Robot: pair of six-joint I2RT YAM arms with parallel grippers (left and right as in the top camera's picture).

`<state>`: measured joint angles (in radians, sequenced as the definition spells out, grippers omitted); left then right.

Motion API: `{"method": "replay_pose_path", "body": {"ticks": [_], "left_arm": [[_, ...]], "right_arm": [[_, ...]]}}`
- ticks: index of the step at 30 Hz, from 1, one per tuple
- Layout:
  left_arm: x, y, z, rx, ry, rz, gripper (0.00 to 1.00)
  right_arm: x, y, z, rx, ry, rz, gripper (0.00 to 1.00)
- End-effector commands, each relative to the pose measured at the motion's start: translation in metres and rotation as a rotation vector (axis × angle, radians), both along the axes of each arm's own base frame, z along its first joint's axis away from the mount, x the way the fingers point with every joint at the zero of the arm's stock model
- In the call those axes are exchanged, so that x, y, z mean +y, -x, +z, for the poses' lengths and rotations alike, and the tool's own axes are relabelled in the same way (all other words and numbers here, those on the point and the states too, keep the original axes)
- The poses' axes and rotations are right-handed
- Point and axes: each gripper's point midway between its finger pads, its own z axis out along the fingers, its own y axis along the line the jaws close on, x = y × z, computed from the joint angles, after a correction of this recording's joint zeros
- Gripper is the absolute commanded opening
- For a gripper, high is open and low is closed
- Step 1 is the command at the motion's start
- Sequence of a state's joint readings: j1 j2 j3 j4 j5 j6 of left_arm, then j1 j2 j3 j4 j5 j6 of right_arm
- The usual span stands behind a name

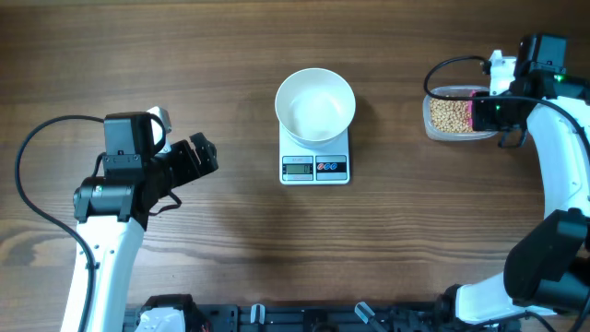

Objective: Scoop item into bowl and weigh 150g on scale
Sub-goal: 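Push the pink scoop down into the soybeans with the right gripper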

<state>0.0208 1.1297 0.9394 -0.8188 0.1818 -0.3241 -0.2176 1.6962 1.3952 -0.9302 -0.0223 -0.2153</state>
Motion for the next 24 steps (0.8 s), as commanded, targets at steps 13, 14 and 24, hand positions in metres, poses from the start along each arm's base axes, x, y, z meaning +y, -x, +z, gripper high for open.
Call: {"method": "replay_pose_path", "body": {"ticks": [13, 14, 24], "left_arm": [[0.000, 0.001, -0.002, 0.010, 0.013, 0.004, 1.00], [0.000, 0.001, -0.002, 0.010, 0.013, 0.004, 1.00], [-0.001, 0.001, -0.002, 0.010, 0.014, 0.004, 1.00]], "right_arm": [[0.024, 0.017, -0.031, 0.080, -0.134, 0.010, 0.04], [0.024, 0.017, -0.031, 0.080, -0.137, -0.001, 0.04], [0.038, 0.016, -0.029, 0.070, -0.218, 0.006, 0.04]]}}
